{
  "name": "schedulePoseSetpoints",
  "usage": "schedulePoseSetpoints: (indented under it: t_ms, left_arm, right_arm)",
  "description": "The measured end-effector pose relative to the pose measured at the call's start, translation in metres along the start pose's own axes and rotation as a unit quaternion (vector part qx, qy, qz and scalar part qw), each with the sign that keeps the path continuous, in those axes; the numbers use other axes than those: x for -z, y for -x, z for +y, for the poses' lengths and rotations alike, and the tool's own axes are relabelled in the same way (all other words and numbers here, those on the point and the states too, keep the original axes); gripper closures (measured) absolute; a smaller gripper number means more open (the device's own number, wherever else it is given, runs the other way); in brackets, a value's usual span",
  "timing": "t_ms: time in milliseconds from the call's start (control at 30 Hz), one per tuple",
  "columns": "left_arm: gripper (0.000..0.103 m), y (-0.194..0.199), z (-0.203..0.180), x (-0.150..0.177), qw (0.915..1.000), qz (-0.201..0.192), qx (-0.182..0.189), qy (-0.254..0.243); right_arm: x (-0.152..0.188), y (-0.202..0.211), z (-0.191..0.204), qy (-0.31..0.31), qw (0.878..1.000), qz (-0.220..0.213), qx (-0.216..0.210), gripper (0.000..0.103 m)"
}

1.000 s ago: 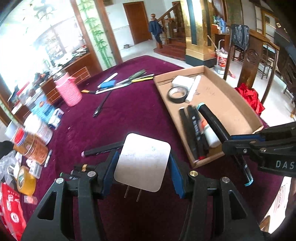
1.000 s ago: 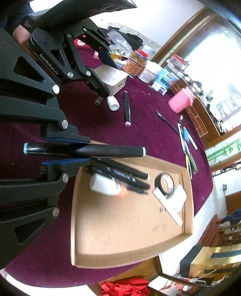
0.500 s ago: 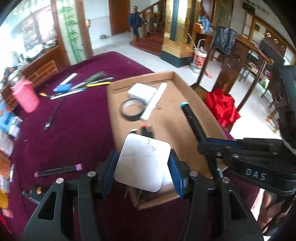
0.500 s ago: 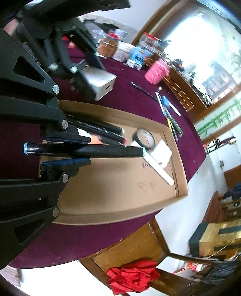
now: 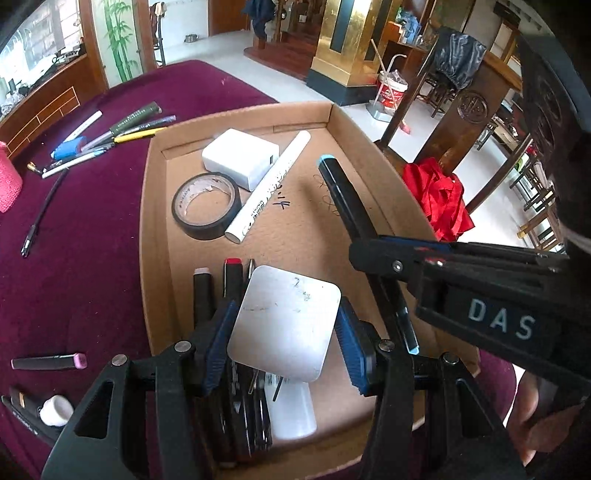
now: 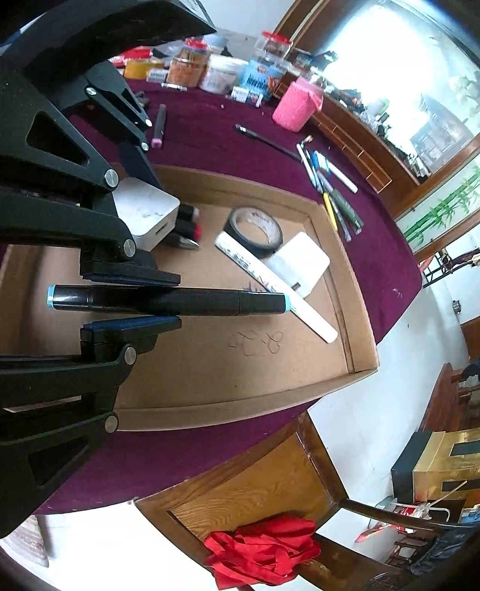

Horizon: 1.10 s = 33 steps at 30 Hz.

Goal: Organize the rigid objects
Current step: 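Lower the charger and marker into the tray and open both tools, then move both tools back from the tray to the markers on the carpet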

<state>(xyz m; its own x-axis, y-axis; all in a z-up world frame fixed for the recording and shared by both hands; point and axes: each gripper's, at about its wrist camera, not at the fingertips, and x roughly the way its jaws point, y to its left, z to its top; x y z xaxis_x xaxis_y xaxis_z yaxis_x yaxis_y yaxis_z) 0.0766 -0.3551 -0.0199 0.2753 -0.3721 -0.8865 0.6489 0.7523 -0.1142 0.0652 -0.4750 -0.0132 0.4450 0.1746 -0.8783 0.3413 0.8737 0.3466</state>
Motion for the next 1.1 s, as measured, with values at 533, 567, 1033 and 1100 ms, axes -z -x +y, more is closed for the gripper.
schedulePoseSetpoints:
  t_ms: [533,567,1033,1100]
  left_arm:
    - [0.052,-0.016,0.000,-0.003,0.9996,-0.004,0.027,-0.002]
    - [0.052,-0.016,0.000,-0.003,0.9995,-0.004,0.030,-0.001]
    - [0.051,0.014,0.010,0.004,0.9985,-0.006,0.052,0.015]
    - [0.051,0.028,0.015,0.008,0.9983,-0.013,0.054,0.019]
  right_arm:
    - [-0.013,-0.030,-0.001,0.002,0.999,0.027,0.028,0.089]
    - [-0.013,-0.031,0.000,0.002,0.999,0.027,0.028,0.089]
    - [-0.003,-0.002,0.004,-0.013,1.000,-0.001,0.000,0.087]
    - [0.002,0.008,0.008,-0.016,1.000,-0.010,-0.013,0.087]
